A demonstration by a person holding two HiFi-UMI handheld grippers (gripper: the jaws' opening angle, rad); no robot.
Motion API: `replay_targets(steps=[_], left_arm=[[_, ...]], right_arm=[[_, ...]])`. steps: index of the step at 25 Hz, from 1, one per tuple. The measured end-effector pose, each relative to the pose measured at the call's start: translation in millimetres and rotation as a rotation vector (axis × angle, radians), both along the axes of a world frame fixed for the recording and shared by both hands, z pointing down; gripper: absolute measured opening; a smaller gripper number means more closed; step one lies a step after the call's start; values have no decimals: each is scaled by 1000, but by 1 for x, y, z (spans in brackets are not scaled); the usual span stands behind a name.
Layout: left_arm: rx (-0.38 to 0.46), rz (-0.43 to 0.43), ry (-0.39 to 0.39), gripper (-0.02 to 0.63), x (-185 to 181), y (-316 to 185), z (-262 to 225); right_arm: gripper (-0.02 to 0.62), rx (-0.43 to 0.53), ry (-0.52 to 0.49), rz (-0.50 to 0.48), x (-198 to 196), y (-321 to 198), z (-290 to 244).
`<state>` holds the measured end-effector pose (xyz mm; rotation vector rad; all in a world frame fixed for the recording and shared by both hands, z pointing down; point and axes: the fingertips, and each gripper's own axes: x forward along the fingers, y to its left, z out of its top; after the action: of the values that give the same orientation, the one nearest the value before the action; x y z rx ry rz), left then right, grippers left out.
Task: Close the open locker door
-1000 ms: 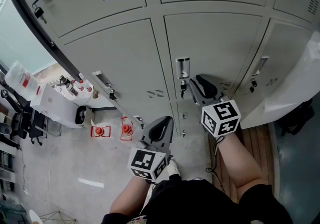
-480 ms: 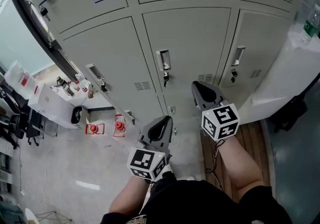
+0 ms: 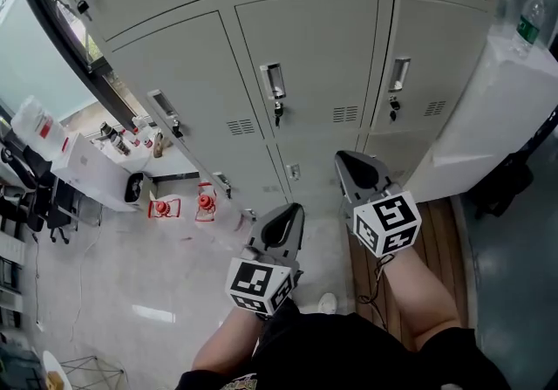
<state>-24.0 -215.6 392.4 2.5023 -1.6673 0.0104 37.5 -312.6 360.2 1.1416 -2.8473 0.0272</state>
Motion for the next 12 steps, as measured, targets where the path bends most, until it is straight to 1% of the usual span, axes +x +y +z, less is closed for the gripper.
replay_targets(steps=[6, 12], left_arm=[[2, -9, 0, 21, -6, 17, 0], [5, -8, 3, 21, -29, 33, -2]], right_arm=[[54, -37, -7, -3, 2, 30, 14], [54, -50, -29, -4, -14, 66, 18]])
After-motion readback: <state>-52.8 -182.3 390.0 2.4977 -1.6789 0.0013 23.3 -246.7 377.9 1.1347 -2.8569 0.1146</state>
